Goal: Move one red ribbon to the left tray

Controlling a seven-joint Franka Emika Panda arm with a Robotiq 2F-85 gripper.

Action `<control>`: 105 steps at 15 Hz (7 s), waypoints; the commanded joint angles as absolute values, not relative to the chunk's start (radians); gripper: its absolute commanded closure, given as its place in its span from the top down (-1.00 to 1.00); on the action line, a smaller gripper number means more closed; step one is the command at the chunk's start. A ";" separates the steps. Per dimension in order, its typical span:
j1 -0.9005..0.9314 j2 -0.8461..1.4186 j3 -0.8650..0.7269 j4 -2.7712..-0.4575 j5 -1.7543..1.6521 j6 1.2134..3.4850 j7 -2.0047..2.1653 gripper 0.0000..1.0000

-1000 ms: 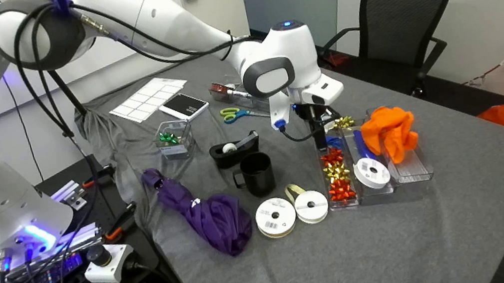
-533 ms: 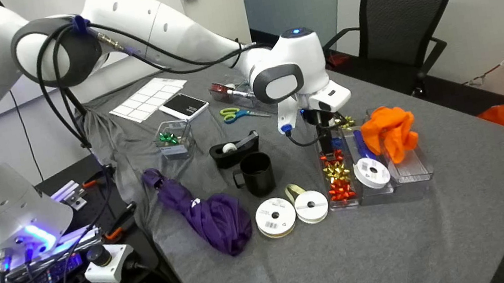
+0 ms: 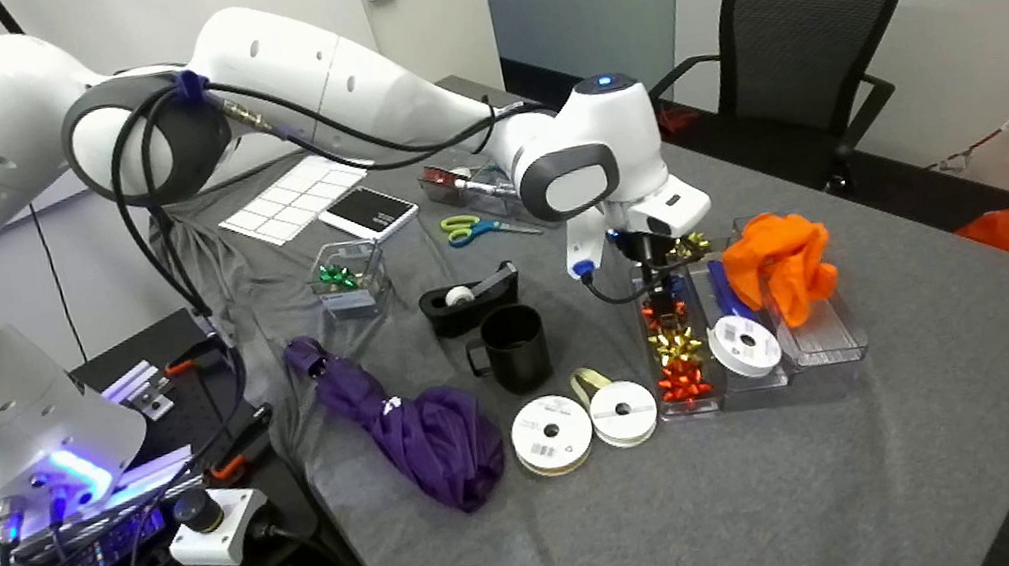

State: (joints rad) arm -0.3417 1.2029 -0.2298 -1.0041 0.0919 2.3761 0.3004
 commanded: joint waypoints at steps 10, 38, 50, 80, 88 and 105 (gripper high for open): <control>-0.390 1.147 -0.192 -0.972 0.108 2.278 0.200 -1.00; -0.401 0.764 -0.041 -1.533 0.187 2.354 -0.218 -0.99; -0.452 0.383 0.086 -2.078 0.367 2.449 -0.714 -0.99; -0.155 0.011 0.035 -2.635 0.664 2.537 -1.322 -0.99; -0.100 0.040 0.019 -2.659 0.720 2.596 -1.327 -0.34; -0.111 -0.031 -0.034 -2.674 0.752 2.561 -1.363 1.00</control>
